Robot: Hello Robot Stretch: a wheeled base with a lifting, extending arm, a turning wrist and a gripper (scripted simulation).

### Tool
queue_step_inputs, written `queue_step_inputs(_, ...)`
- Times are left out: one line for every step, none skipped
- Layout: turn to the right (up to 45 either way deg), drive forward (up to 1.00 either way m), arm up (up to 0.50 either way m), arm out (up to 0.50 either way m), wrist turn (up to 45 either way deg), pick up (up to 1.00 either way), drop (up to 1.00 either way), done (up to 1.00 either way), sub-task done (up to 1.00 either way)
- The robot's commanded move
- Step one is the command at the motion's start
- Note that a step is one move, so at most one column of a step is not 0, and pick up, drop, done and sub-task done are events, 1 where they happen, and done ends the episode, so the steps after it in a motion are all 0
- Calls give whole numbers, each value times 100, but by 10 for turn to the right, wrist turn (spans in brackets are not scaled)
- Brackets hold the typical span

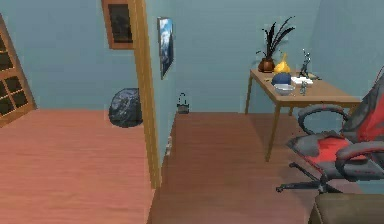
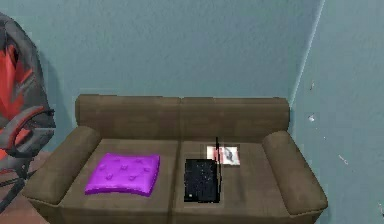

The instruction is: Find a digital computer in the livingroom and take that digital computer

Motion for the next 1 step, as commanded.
queue_step_inputs(0,15,0,0,0,0,0,0,0)
